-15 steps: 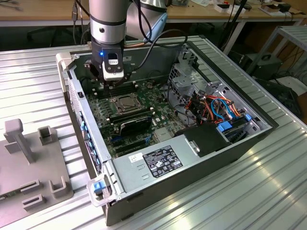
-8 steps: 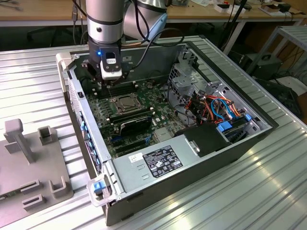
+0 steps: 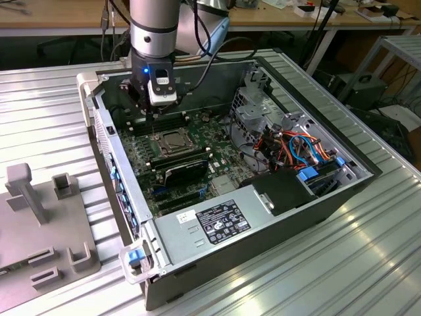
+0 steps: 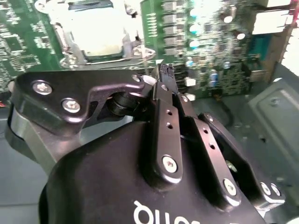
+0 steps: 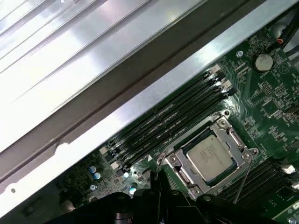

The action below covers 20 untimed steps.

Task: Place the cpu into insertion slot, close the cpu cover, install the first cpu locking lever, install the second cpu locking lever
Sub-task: 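Install the first cpu locking lever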

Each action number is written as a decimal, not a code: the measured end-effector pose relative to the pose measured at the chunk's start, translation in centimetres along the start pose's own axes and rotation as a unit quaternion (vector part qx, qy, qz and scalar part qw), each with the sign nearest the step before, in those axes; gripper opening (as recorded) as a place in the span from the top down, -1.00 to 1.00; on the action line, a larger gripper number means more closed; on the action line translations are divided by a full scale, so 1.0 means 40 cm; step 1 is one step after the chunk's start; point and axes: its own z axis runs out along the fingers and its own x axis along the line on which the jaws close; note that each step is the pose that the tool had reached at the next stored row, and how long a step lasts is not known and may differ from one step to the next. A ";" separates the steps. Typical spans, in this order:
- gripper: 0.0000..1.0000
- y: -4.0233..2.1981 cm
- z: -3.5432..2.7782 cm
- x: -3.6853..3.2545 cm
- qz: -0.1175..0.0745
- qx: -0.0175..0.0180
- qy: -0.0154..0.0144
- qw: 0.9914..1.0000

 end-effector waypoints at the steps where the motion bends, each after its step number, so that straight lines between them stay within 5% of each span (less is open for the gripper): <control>1: 0.79 0.006 0.001 -0.008 -0.001 0.000 0.001 1.000; 5: 0.79 0.038 0.006 -0.045 -0.004 0.001 0.004 1.000; 20: 0.79 0.038 0.008 -0.045 -0.005 0.001 0.004 1.000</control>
